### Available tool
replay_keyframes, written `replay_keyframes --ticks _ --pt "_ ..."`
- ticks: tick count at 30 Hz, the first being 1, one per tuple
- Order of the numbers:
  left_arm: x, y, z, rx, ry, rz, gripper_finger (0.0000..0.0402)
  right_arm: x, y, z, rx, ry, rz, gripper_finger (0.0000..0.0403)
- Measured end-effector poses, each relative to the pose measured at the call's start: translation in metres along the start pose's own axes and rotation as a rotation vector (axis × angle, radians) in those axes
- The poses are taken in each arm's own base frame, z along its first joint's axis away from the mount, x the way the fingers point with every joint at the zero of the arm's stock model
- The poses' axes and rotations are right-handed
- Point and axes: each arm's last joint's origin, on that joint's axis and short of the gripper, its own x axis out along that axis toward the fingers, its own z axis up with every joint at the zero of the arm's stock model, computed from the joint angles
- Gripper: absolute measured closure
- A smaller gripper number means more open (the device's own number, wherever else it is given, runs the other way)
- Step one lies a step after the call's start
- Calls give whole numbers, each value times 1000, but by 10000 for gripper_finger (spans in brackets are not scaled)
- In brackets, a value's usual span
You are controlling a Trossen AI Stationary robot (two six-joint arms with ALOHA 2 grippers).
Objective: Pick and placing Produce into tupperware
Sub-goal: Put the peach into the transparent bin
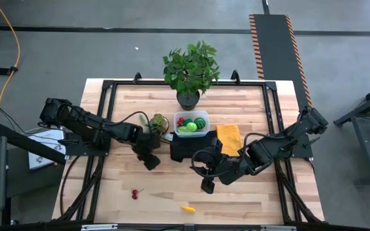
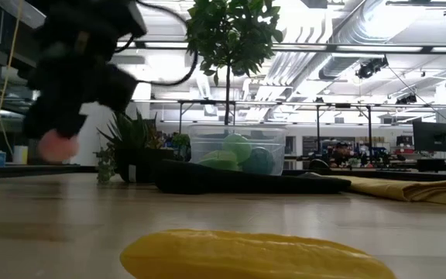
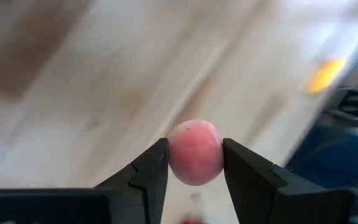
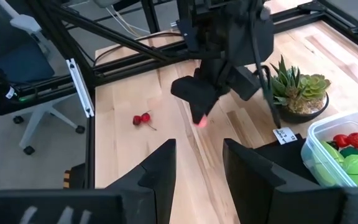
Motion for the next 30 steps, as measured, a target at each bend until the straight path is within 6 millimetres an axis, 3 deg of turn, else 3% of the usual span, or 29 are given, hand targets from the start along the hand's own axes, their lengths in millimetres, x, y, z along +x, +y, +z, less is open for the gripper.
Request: replay_keyframes --ticks 14,30 --pt "-11 -40 23 179 -259 -389 266 0 1 1 32 -8 6 279" --pt "-27 -57 37 325 -682 -425 266 -1 6 10 56 -87 58 279"
